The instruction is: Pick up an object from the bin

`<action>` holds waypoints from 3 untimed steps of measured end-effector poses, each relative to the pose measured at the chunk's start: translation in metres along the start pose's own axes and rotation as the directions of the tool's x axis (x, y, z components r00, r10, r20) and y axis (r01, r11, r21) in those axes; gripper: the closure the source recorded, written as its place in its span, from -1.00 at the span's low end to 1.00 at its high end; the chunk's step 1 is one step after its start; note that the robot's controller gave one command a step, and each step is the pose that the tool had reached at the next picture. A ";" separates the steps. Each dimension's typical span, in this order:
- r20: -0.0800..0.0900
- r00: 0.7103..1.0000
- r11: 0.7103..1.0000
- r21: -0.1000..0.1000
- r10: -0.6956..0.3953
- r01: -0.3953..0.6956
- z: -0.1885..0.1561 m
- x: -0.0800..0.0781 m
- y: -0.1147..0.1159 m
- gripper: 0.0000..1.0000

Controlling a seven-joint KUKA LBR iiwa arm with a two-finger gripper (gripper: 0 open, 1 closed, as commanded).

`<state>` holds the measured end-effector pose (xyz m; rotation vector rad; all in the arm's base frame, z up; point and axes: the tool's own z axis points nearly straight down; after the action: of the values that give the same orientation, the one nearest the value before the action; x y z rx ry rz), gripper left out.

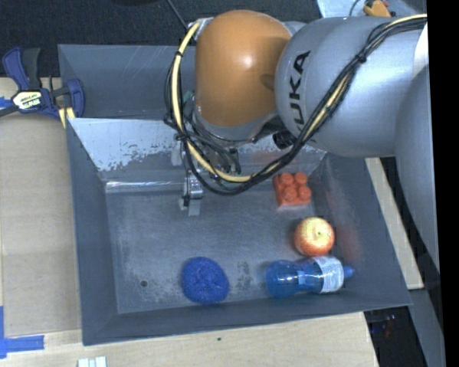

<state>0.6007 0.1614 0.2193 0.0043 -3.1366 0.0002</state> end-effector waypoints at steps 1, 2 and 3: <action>0.009 1.000 1.000 -0.001 0.003 -0.003 -0.006 -0.002 -0.001 -1.00; 0.009 0.982 0.982 0.001 -0.188 0.188 0.043 0.014 -0.013 -1.00; 0.013 0.846 0.846 0.005 -0.533 0.533 0.058 0.052 -0.037 -1.00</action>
Offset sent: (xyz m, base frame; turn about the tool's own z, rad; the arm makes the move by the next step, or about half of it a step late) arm -0.0479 -0.0399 -0.1493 -0.5959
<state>0.5481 0.1246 0.1617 0.8775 -3.0264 0.0003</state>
